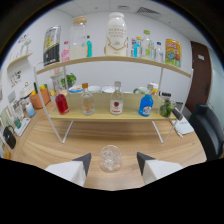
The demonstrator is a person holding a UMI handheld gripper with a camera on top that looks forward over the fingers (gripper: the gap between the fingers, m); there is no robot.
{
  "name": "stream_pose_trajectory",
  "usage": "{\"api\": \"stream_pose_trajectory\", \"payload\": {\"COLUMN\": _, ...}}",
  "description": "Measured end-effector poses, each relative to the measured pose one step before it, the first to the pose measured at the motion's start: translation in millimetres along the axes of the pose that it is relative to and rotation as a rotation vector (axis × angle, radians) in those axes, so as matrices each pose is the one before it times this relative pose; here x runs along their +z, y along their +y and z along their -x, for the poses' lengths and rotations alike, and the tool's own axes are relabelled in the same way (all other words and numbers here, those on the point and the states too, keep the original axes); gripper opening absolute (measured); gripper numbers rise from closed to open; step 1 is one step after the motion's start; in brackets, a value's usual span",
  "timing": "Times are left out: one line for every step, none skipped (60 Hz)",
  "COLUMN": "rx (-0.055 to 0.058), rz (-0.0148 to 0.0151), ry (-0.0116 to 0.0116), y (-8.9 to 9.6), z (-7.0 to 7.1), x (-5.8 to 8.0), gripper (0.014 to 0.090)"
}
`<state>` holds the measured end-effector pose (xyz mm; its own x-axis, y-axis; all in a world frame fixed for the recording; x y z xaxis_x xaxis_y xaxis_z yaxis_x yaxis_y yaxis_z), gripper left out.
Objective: Make me a cup of Mount Fuji.
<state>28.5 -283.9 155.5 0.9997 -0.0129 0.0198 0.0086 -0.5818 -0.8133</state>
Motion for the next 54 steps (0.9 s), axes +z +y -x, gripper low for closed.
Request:
{"api": "stream_pose_trajectory", "payload": {"rx": 0.0031, "rz": -0.00330, "ry": 0.00229, "y": -0.53, "z": -0.40, "x": -0.03, "gripper": 0.0853}}
{"api": "stream_pose_trajectory", "payload": {"rx": 0.0030, "rz": -0.00369, "ry": 0.00259, "y": -0.56, "z": -0.35, "x": -0.33, "gripper": 0.0852}}
{"api": "stream_pose_trajectory", "payload": {"rx": 0.0030, "rz": -0.00314, "ry": 0.00271, "y": -0.27, "z": -0.37, "x": -0.65, "gripper": 0.0853}}
{"api": "stream_pose_trajectory", "payload": {"rx": 0.0027, "rz": -0.00239, "ry": 0.00301, "y": -0.31, "z": -0.76, "x": -1.02, "gripper": 0.0852}}
{"api": "stream_pose_trajectory", "payload": {"rx": 0.0025, "rz": -0.00245, "ry": 0.00320, "y": -0.22, "z": -0.81, "x": -1.34, "gripper": 0.0853}}
{"api": "stream_pose_trajectory", "payload": {"rx": 0.0021, "rz": -0.00298, "ry": 0.00242, "y": -0.38, "z": -0.75, "x": -1.39, "gripper": 0.0854}}
{"api": "stream_pose_trajectory", "payload": {"rx": 0.0020, "rz": -0.00348, "ry": 0.00269, "y": 0.29, "z": -0.95, "x": -0.74, "gripper": 0.0853}}
{"api": "stream_pose_trajectory", "payload": {"rx": 0.0023, "rz": -0.00517, "ry": 0.00106, "y": -0.02, "z": -0.42, "x": -1.94, "gripper": 0.0854}}
{"api": "stream_pose_trajectory", "payload": {"rx": 0.0016, "rz": -0.00575, "ry": 0.00100, "y": 0.04, "z": 0.04, "x": -2.34, "gripper": 0.0852}}
{"api": "stream_pose_trajectory", "payload": {"rx": 0.0015, "rz": -0.00539, "ry": 0.00076, "y": 0.19, "z": -0.22, "x": -2.35, "gripper": 0.0853}}
{"api": "stream_pose_trajectory", "payload": {"rx": 0.0018, "rz": -0.00578, "ry": 0.00085, "y": 0.58, "z": -0.19, "x": -2.26, "gripper": 0.0853}}
{"api": "stream_pose_trajectory", "payload": {"rx": 0.0023, "rz": -0.00599, "ry": 0.00143, "y": 0.59, "z": 0.04, "x": -2.00, "gripper": 0.0850}}
{"api": "stream_pose_trajectory", "payload": {"rx": 0.0028, "rz": -0.00647, "ry": 0.00080, "y": 1.01, "z": 0.50, "x": -1.83, "gripper": 0.0851}}
{"api": "stream_pose_trajectory", "payload": {"rx": 0.0034, "rz": -0.00662, "ry": 0.00024, "y": 1.21, "z": 1.50, "x": -2.00, "gripper": 0.0848}}
{"api": "stream_pose_trajectory", "payload": {"rx": 0.0035, "rz": -0.00760, "ry": 0.00030, "y": 0.79, "z": 1.66, "x": -2.01, "gripper": 0.0848}}
{"api": "stream_pose_trajectory", "payload": {"rx": 0.0035, "rz": -0.00788, "ry": -0.00007, "y": 0.89, "z": 1.81, "x": -2.12, "gripper": 0.0849}}
{"api": "stream_pose_trajectory", "payload": {"rx": 0.0050, "rz": -0.00988, "ry": 0.00042, "y": 0.77, "z": 2.77, "x": -1.39, "gripper": 0.0849}}
{"api": "stream_pose_trajectory", "payload": {"rx": 0.0045, "rz": -0.00943, "ry": -0.00017, "y": 0.34, "z": 2.12, "x": -1.53, "gripper": 0.0849}}
{"api": "stream_pose_trajectory", "payload": {"rx": 0.0047, "rz": -0.01008, "ry": -0.00140, "y": 0.06, "z": 2.45, "x": -1.29, "gripper": 0.0848}}
{"api": "stream_pose_trajectory", "payload": {"rx": 0.0048, "rz": -0.01021, "ry": -0.00234, "y": -0.52, "z": 3.32, "x": -1.02, "gripper": 0.0848}}
{"api": "stream_pose_trajectory", "payload": {"rx": 0.0048, "rz": -0.01057, "ry": -0.00291, "y": -0.63, "z": 3.99, "x": -0.64, "gripper": 0.0849}}
{"api": "stream_pose_trajectory", "payload": {"rx": 0.0050, "rz": -0.01091, "ry": -0.00291, "y": -0.61, "z": 3.65, "x": -0.50, "gripper": 0.0850}}
{"api": "stream_pose_trajectory", "payload": {"rx": 0.0050, "rz": -0.01181, "ry": -0.00406, "y": -1.53, "z": 4.30, "x": 0.08, "gripper": 0.0849}}
{"api": "stream_pose_trajectory", "payload": {"rx": 0.0044, "rz": -0.01263, "ry": -0.00476, "y": -1.93, "z": 4.50, "x": 0.18, "gripper": 0.0851}}
{"api": "stream_pose_trajectory", "payload": {"rx": 0.0037, "rz": -0.01307, "ry": -0.00585, "y": -2.79, "z": 5.41, "x": 0.66, "gripper": 0.0851}}
{"api": "stream_pose_trajectory", "payload": {"rx": 0.0031, "rz": -0.01397, "ry": -0.00642, "y": -3.07, "z": 4.84, "x": 1.36, "gripper": 0.0851}}
{"api": "stream_pose_trajectory", "payload": {"rx": 0.0025, "rz": -0.01357, "ry": -0.00624, "y": -3.49, "z": 4.57, "x": 1.98, "gripper": 0.0851}}
{"api": "stream_pose_trajectory", "payload": {"rx": 0.0018, "rz": -0.01277, "ry": -0.00691, "y": -3.44, "z": 5.08, "x": 2.46, "gripper": 0.0846}}
{"api": "stream_pose_trajectory", "payload": {"rx": 0.0011, "rz": -0.01192, "ry": -0.00707, "y": -3.91, "z": 5.22, "x": 2.73, "gripper": 0.0845}}
{"api": "stream_pose_trajectory", "payload": {"rx": 0.0000, "rz": -0.01066, "ry": -0.00616, "y": -3.34, "z": 4.76, "x": 3.63, "gripper": 0.0847}}
{"api": "stream_pose_trajectory", "payload": {"rx": -0.0017, "rz": -0.00970, "ry": -0.00546, "y": -3.49, "z": 4.43, "x": 4.11, "gripper": 0.0847}}
{"api": "stream_pose_trajectory", "payload": {"rx": -0.0024, "rz": -0.00973, "ry": -0.00413, "y": -3.77, "z": 3.66, "x": 4.04, "gripper": 0.0848}}
{"api": "stream_pose_trajectory", "payload": {"rx": -0.0028, "rz": -0.00989, "ry": -0.00341, "y": -3.51, "z": 2.99, "x": 4.74, "gripper": 0.0848}}
{"api": "stream_pose_trajectory", "payload": {"rx": -0.0028, "rz": -0.00975, "ry": -0.00320, "y": -3.79, "z": 2.95, "x": 4.82, "gripper": 0.0847}}
{"api": "stream_pose_trajectory", "payload": {"rx": -0.0025, "rz": -0.00890, "ry": -0.00262, "y": -3.40, "z": 2.86, "x": 5.19, "gripper": 0.0846}}
{"api": "stream_pose_trajectory", "payload": {"rx": -0.0021, "rz": -0.00892, "ry": -0.00240, "y": -3.62, "z": 2.47, "x": 4.83, "gripper": 0.0846}}
{"api": "stream_pose_trajectory", "payload": {"rx": -0.0022, "rz": -0.00831, "ry": -0.00216, "y": -3.72, "z": 1.90, "x": 5.28, "gripper": 0.0845}}
{"api": "stream_pose_trajectory", "payload": {"rx": -0.0021, "rz": -0.00830, "ry": -0.00019, "y": -3.07, "z": 1.44, "x": 5.96, "gripper": 0.0843}}
{"api": "stream_pose_trajectory", "payload": {"rx": -0.0013, "rz": -0.00792, "ry": 0.00191, "y": -3.22, "z": 0.64, "x": 6.33, "gripper": 0.0845}}
{"api": "stream_pose_trajectory", "payload": {"rx": -0.0006, "rz": -0.00767, "ry": 0.00240, "y": -3.25, "z": 0.15, "x": 5.99, "gripper": 0.0848}}
{"api": "stream_pose_trajectory", "payload": {"rx": -0.0003, "rz": -0.00653, "ry": 0.00071, "y": -2.92, "z": 1.37, "x": 6.23, "gripper": 0.0845}}
{"api": "stream_pose_trajectory", "payload": {"rx": 0.0006, "rz": -0.00562, "ry": -0.00100, "y": -2.52, "z": 0.98, "x": 6.36, "gripper": 0.0842}}
{"api": "stream_pose_trajectory", "payload": {"rx": 0.0003, "rz": -0.00457, "ry": -0.00102, "y": -2.52, "z": 0.82, "x": 6.24, "gripper": 0.0837}}
{"api": "stream_pose_trajectory", "payload": {"rx": 0.0000, "rz": -0.00515, "ry": 0.00118, "y": -2.50, "z": 0.37, "x": 6.33, "gripper": 0.0832}}
{"api": "stream_pose_trajectory", "payload": {"rx": 0.0001, "rz": -0.00631, "ry": 0.00426, "y": -2.71, "z": 0.16, "x": 6.14, "gripper": 0.0831}}
{"api": "stream_pose_trajectory", "payload": {"rx": -0.0007, "rz": -0.00680, "ry": 0.00452, "y": -2.80, "z": -0.80, "x": 6.23, "gripper": 0.0830}}
{"api": "stream_pose_trajectory", "payload": {"rx": -0.0010, "rz": -0.00642, "ry": 0.00313, "y": -2.52, "z": 0.06, "x": 6.07, "gripper": 0.0829}}
{"api": "stream_pose_trajectory", "payload": {"rx": -0.0016, "rz": -0.00507, "ry": 0.00053, "y": -2.11, "z": 0.27, "x": 6.16, "gripper": 0.0824}}
{"api": "stream_pose_trajectory", "payload": {"rx": -0.0015, "rz": -0.00310, "ry": -0.00097, "y": -1.60, "z": 0.86, "x": 5.98, "gripper": 0.0814}}
{"api": "stream_pose_trajectory", "payload": {"rx": -0.0008, "rz": -0.00284, "ry": 0.00020, "y": -1.61, "z": 0.40, "x": 5.76, "gripper": 0.0808}}
{"api": "stream_pose_trajectory", "payload": {"rx": -0.0003, "rz": -0.00344, "ry": 0.00011, "y": -1.57, "z": 0.51, "x": 5.75, "gripper": 0.0799}}
{"api": "stream_pose_trajectory", "payload": {"rx": -0.0004, "rz": -0.00282, "ry": 0.00000, "y": -1.29, "z": 0.25, "x": 5.45, "gripper": 0.0791}}
{"api": "stream_pose_trajectory", "payload": {"rx": -0.0006, "rz": -0.00282, "ry": 0.00063, "y": -0.94, "z": -0.47, "x": 5.88, "gripper": 0.0784}}
{"api": "stream_pose_trajectory", "payload": {"rx": -0.0014, "rz": -0.00262, "ry": 0.00221, "y": -0.47, "z": -0.96, "x": 5.93, "gripper": 0.0778}}
